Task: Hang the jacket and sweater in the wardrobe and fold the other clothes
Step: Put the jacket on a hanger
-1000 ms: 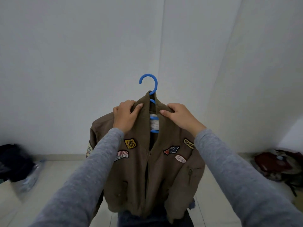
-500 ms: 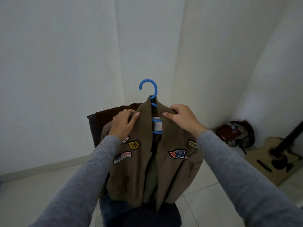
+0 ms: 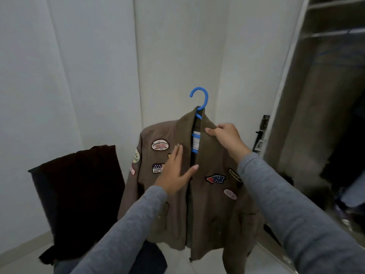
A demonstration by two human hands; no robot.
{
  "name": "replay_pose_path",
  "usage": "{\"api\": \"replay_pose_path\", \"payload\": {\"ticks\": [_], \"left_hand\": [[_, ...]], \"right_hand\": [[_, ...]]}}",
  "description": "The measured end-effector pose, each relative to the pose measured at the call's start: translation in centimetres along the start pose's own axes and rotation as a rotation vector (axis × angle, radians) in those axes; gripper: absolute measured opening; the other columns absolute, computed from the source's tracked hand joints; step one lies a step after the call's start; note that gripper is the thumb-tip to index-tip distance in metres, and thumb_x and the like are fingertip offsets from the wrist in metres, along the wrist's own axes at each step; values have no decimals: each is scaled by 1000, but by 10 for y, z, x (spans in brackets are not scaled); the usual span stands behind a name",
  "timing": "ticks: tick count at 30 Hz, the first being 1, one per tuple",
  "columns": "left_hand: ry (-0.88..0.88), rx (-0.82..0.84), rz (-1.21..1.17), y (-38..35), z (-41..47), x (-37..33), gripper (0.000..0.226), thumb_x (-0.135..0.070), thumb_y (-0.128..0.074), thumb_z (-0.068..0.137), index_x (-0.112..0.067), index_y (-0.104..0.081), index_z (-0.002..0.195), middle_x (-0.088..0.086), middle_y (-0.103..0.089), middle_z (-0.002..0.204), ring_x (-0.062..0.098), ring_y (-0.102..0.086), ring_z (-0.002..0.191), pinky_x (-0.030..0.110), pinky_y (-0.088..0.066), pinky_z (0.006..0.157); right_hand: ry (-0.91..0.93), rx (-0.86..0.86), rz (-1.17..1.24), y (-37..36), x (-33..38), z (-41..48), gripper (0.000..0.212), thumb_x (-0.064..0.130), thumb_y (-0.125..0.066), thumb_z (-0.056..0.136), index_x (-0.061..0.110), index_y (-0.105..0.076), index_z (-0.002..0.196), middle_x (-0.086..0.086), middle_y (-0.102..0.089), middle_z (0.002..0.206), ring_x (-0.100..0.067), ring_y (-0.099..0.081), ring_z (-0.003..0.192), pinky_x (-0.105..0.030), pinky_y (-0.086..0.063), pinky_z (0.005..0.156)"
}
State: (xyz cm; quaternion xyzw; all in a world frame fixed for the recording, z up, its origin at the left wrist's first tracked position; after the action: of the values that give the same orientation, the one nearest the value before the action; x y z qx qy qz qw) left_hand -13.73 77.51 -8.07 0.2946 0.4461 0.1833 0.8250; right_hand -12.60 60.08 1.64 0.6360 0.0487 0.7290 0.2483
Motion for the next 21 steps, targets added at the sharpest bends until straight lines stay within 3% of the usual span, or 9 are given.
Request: {"api": "replay_pose_path", "payload": {"ticks": [4,6,8,13,17,21], "left_hand": [[-132,156,-141,-79,-11,-78,100,-68,-48,80,-22,7,150,-13,15,156,-1,3,140,25,-11,115],[-215,245,-232,-121,-14,-131,104,-67,-51,80,-21,10,150,-12,17,156,0,6,141,25,-10,116],[-248,222,-291,-139,-16,-158,105,-65,-53,81,-17,9,150,-10,16,156,-2,11,140,23,-6,117],[-409,349,-444,-210,-40,-259,100,-64,-54,82,-20,4,151,-7,6,159,0,7,143,26,-7,118],[-444,422,-597,-249,-60,-321,96,-66,-54,80,-18,-9,150,-5,-13,156,5,-11,143,34,-19,118],[-411,543,-676,-276,-79,-355,93,-59,-55,84,-18,-5,151,-6,-4,157,-1,-1,140,22,-8,116]], "right_hand": [[-129,-113,60,84,-9,-39,19,26,-70,83,7,-67,88,-11,-70,93,-27,-66,87,-42,-54,86],[-183,-249,102,145,-18,-65,22,25,-70,83,7,-66,96,-10,-69,97,-25,-64,88,-38,-53,76],[-231,-260,160,169,-19,-76,30,23,-71,82,5,-65,105,-9,-67,95,-22,-63,84,-30,-49,64],[-306,-516,260,270,-43,-143,33,15,-71,81,0,-62,109,-13,-68,96,-23,-63,76,-28,-49,60],[-361,-632,299,322,-56,-184,31,8,-62,87,-3,-58,117,-10,-64,87,-22,-59,69,-27,-47,56],[-396,-744,271,358,-70,-205,37,6,-56,92,-1,-51,128,-14,-63,106,-24,-57,75,-27,-44,55]]}}
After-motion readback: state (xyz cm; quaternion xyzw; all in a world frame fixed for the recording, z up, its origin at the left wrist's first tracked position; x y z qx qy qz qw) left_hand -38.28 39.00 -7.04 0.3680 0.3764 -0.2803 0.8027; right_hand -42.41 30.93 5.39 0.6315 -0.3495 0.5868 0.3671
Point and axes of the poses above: each hand's wrist, its own z-axis towards the middle knuckle, its own y-axis out of the back of the hand, x = y × z, the point moved 4 cm from there along z, towards the middle knuckle
